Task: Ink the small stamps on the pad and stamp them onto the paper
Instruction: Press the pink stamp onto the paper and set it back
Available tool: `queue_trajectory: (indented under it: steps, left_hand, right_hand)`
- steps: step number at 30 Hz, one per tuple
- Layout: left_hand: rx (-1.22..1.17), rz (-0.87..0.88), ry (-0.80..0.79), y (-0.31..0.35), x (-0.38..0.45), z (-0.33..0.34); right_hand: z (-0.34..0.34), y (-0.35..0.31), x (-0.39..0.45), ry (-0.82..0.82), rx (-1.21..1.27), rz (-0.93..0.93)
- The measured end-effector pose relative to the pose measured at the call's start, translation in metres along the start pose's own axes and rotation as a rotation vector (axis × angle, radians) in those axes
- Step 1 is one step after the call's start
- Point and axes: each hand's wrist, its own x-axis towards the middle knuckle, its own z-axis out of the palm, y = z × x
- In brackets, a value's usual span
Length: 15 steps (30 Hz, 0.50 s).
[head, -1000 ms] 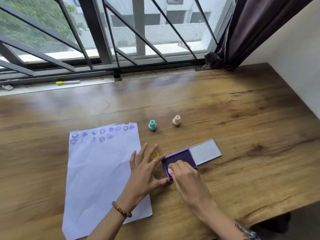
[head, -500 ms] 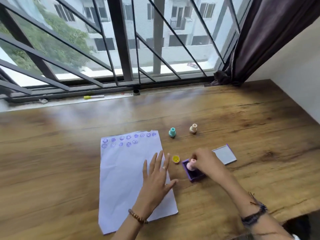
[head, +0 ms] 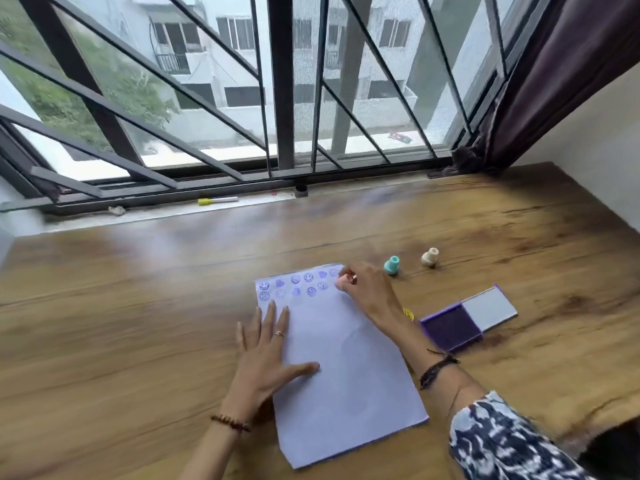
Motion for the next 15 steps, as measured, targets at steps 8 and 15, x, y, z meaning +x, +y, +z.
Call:
queue_trajectory:
  steps: [8, 15]
  left_hand:
    - [-0.042, 0.023, 0.02, -0.002, -0.001, 0.004]
    - [-0.053, 0.043, 0.065, -0.004, 0.001, 0.005]
  right_hand:
    - [0.02, -0.008, 0.009, -0.002, -0.239, -0.043]
    - [0.029, -0.009, 0.019, 0.006, -0.38, -0.062]
